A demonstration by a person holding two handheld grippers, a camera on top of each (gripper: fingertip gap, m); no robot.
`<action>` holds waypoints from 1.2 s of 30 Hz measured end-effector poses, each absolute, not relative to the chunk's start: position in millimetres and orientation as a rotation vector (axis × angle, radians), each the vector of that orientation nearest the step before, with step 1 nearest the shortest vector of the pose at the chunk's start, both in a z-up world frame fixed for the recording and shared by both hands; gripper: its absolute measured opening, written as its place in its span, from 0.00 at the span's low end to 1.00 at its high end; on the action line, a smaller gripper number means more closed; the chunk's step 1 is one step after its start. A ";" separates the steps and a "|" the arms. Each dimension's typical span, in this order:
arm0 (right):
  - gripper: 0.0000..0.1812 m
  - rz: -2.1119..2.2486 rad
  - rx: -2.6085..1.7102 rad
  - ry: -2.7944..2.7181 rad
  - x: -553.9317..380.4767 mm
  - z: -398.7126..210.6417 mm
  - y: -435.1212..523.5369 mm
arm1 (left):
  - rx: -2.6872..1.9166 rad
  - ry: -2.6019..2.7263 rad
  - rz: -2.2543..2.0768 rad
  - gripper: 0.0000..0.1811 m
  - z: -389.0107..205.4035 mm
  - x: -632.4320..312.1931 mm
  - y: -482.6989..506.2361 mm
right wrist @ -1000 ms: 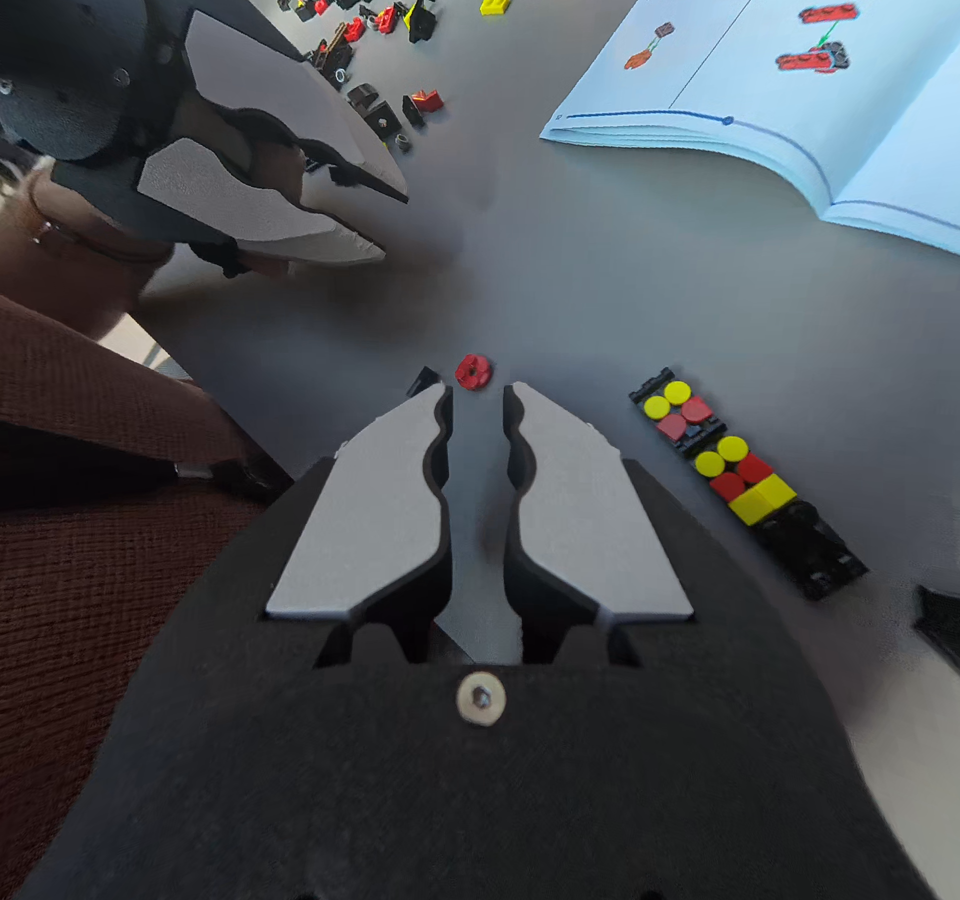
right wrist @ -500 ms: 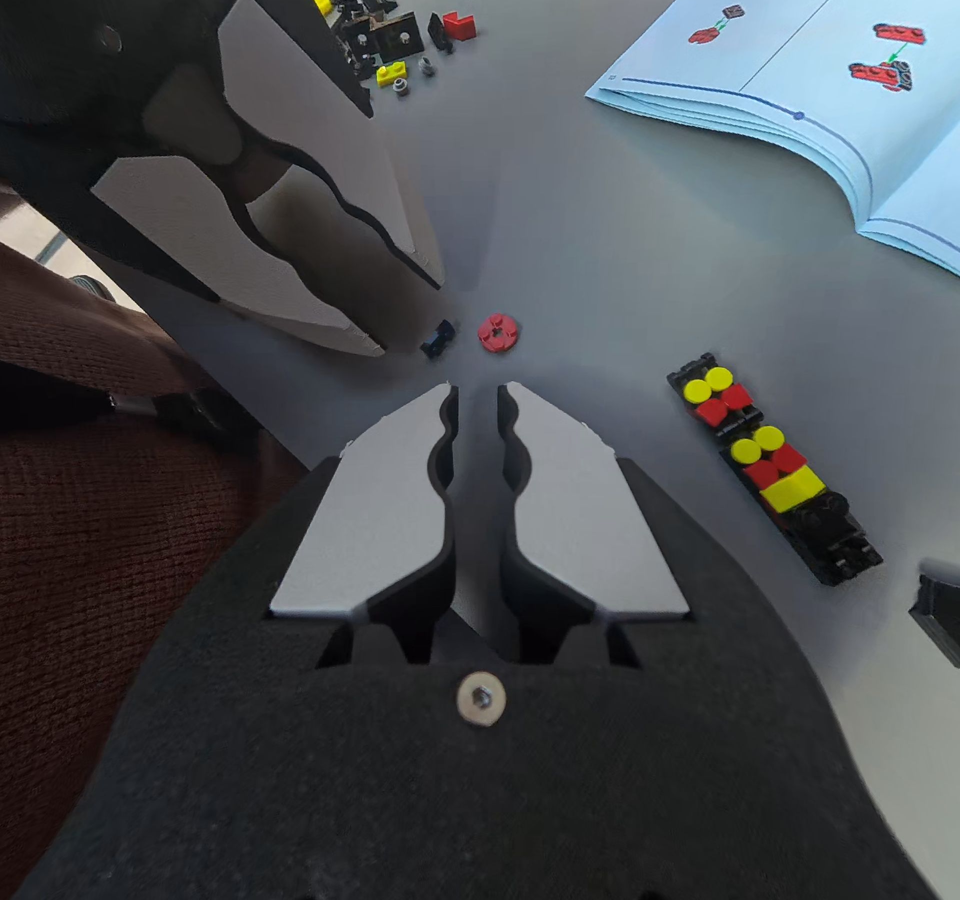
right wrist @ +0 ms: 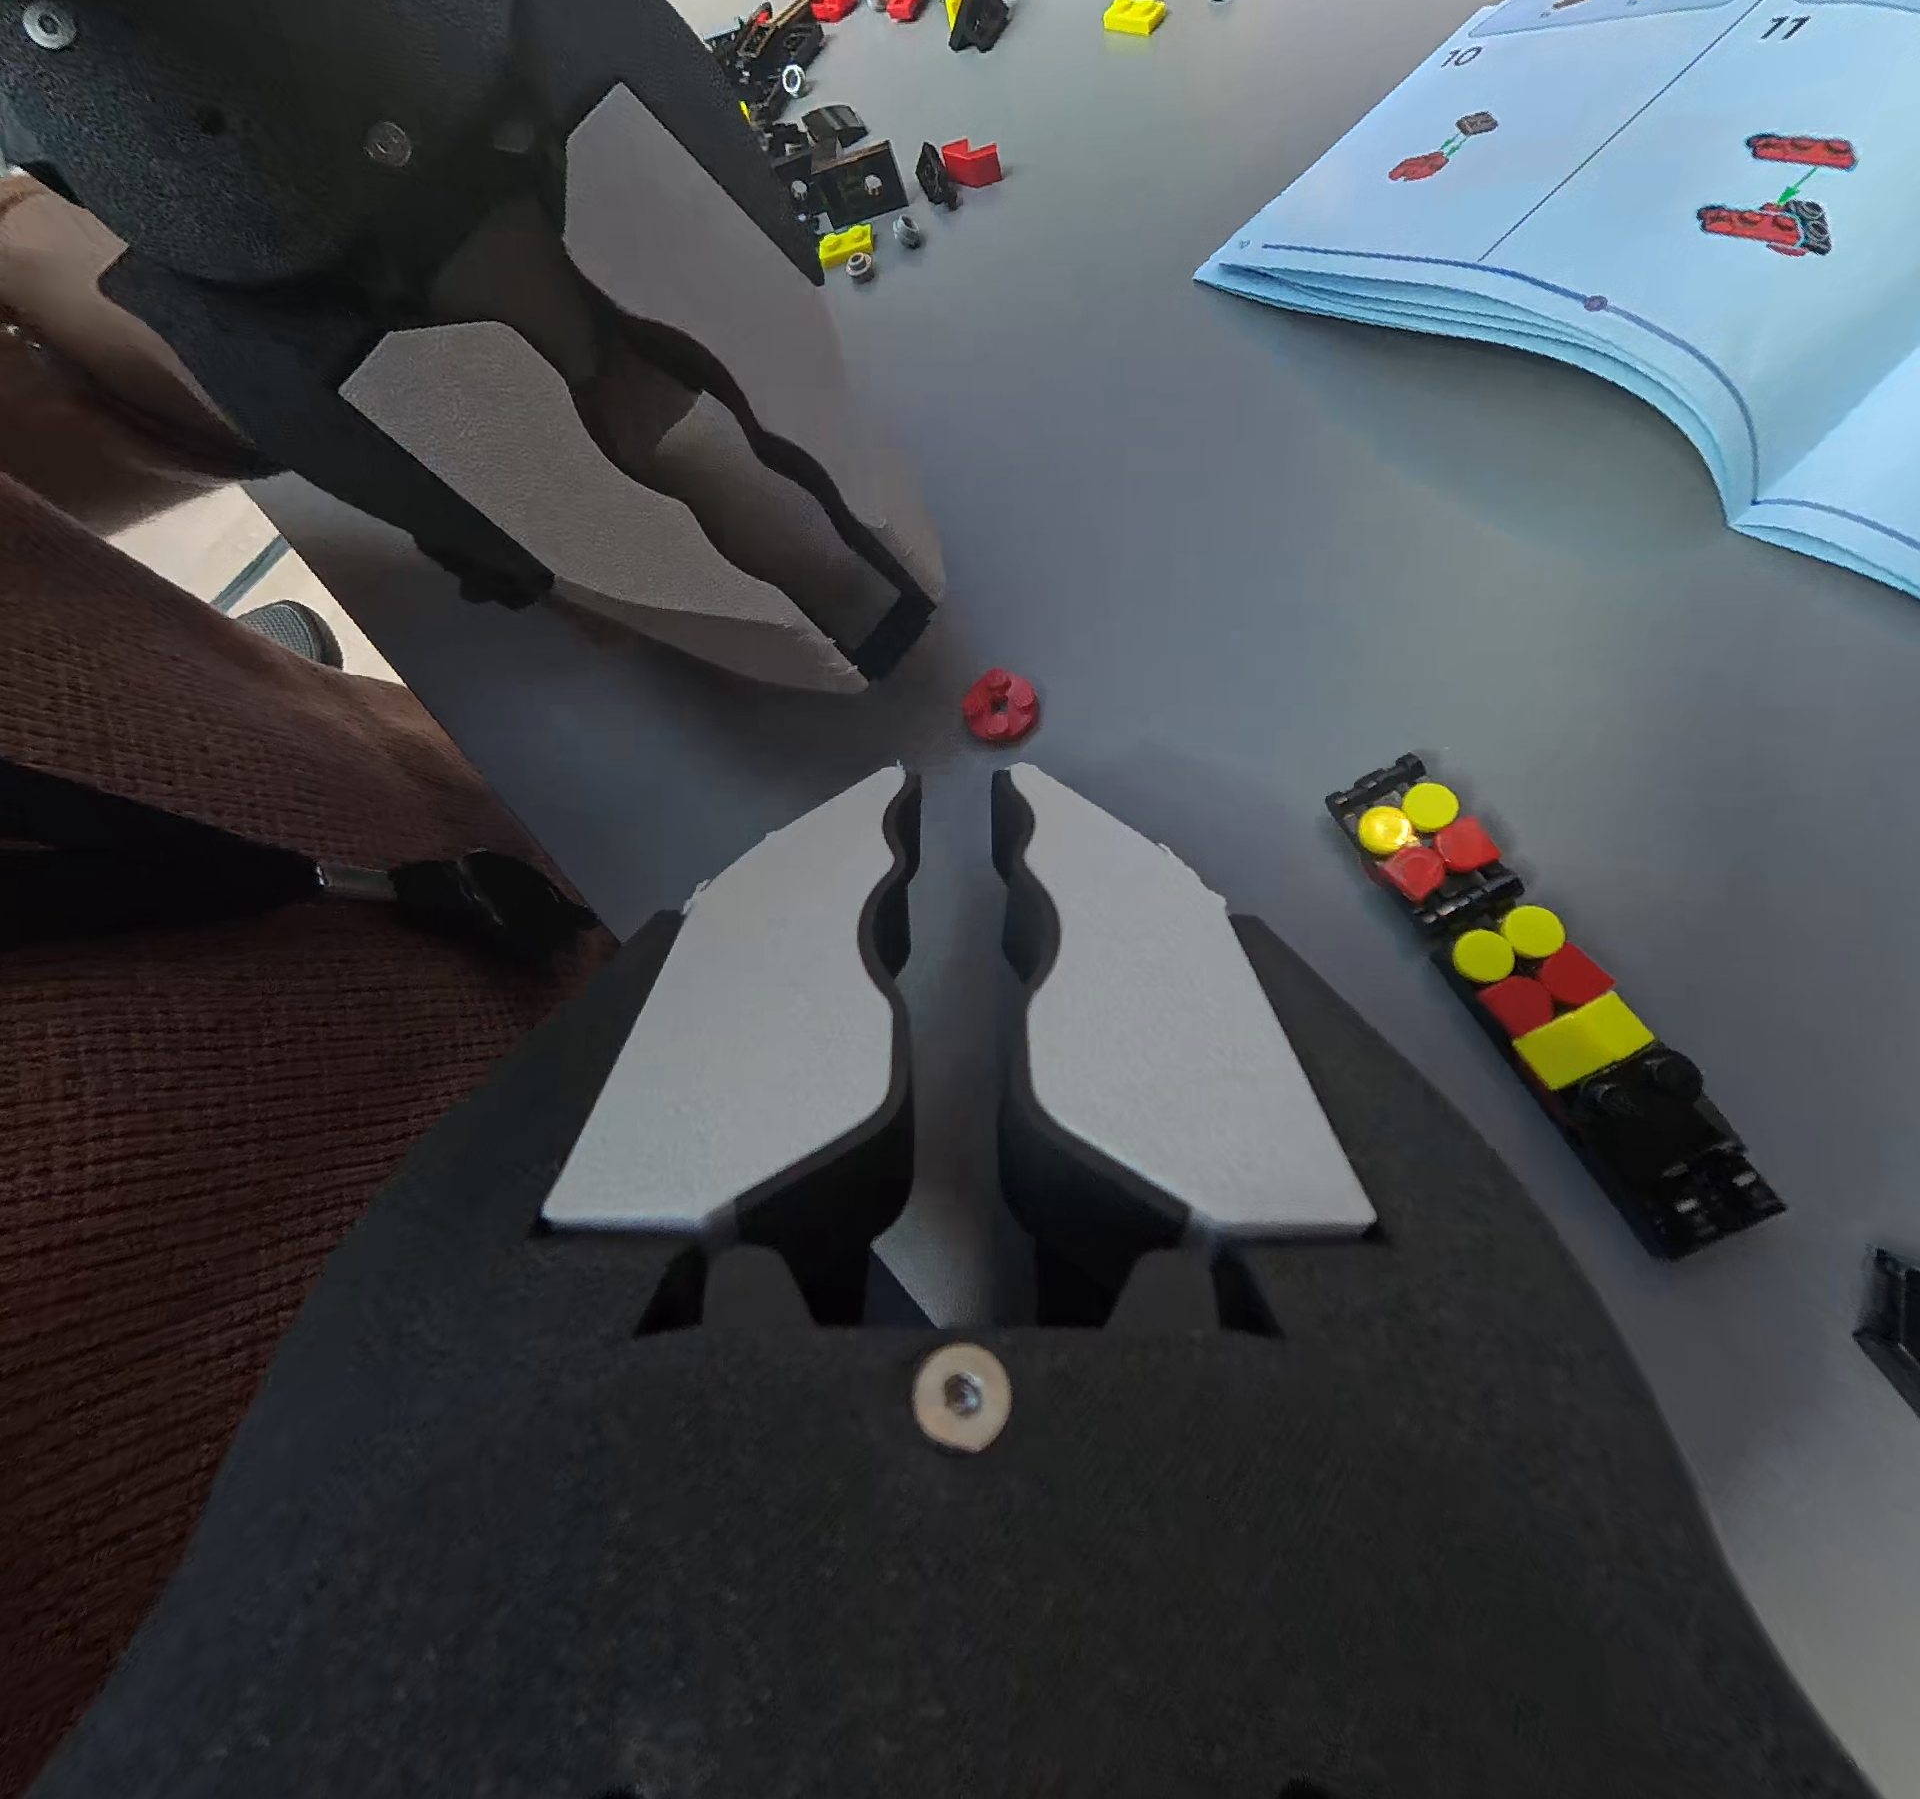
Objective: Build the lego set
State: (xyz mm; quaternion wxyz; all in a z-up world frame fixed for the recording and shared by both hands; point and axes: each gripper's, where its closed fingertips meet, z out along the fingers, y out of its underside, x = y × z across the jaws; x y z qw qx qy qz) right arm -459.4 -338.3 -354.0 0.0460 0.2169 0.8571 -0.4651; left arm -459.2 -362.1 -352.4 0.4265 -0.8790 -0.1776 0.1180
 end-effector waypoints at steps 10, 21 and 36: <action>0.06 -1.653 0.768 1.904 -470.1 -298.3 -347.9 | -1.949 -0.287 0.552 0.09 -306.7 -474.4 -354.0; 0.06 -1.544 0.758 1.914 -470.8 -302.7 -356.5 | -1.958 -0.114 0.689 0.09 -301.3 -471.2 -344.4; 0.05 -1.510 0.761 1.941 -468.8 -305.6 -363.3 | -1.959 -0.123 0.689 0.09 -303.6 -470.4 -346.8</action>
